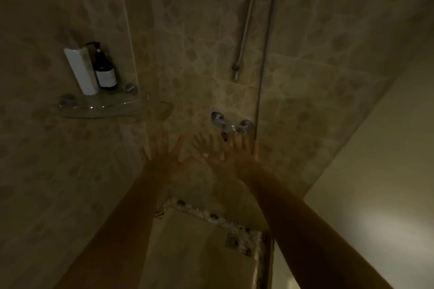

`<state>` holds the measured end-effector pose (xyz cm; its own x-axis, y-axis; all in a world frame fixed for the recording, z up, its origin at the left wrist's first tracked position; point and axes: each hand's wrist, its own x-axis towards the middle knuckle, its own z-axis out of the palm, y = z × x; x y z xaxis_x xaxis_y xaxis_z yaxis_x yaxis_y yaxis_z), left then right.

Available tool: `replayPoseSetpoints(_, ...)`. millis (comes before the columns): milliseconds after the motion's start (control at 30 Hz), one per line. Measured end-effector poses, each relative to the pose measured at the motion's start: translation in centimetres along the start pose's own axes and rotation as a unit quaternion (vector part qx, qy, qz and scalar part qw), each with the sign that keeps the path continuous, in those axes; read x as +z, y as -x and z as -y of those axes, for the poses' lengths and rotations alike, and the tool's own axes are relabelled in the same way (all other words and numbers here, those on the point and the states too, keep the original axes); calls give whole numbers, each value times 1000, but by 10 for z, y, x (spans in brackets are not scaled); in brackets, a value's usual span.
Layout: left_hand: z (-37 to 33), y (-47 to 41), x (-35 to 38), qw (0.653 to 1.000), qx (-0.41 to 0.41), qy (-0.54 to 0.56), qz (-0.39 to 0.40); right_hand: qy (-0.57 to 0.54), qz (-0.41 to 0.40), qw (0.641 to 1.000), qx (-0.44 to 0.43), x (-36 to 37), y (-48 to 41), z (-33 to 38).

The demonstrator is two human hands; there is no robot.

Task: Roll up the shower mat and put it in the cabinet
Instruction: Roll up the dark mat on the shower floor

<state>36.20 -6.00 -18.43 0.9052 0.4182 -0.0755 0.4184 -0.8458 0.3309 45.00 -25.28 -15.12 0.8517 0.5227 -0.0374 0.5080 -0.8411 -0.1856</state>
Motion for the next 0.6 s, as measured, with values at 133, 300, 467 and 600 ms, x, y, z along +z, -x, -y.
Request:
replayPoseSetpoints(133,45,-29,42,993,-108,41,1,38,4,993,-111,45,-52,23)
replayPoseSetpoints(300,95,-17,63,969,-231,83,-7,-7,145,973,-181,81,-93,75)
replayPoseSetpoints(467,141,37,78,931,-348,107,-17,45,218,940,-257,115,-97,141)
replayPoseSetpoints(600,163,85,94,886,-446,123,-34,92,248,899,-349,153,-87,182)
